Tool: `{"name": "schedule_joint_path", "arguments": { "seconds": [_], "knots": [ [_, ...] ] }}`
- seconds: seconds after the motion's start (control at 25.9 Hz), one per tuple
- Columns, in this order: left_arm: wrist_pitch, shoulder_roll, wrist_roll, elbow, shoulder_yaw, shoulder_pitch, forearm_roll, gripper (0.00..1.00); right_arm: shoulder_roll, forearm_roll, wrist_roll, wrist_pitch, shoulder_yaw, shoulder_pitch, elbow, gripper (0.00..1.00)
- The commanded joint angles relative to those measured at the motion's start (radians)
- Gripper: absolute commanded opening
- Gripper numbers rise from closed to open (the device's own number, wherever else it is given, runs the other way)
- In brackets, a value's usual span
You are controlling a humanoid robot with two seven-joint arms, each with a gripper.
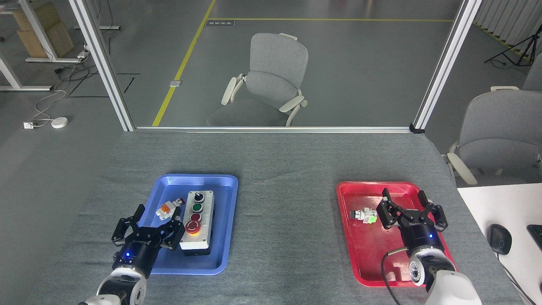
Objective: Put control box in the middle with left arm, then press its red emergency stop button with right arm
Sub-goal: 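Move the left gripper onto the grey control box in the blue tray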
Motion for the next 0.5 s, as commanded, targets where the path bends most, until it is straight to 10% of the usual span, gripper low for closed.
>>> {"name": "schedule_joint_path", "arguments": {
  "seconds": [0.0,0.46],
  "knots": [
    [0.001,-0.001,0.0,0.0,0.002,0.001,0.001,1.0,0.0,0.0,0.002,0.0,0.0,-0.001,0.0,1.0],
    [0.003,-0.004,-0.006,-0.009,0.003,-0.002,-0.001,1.0,-0.002,0.0,0.002,0.0,0.0,-0.001,0.0,1.0]
  ]
}}
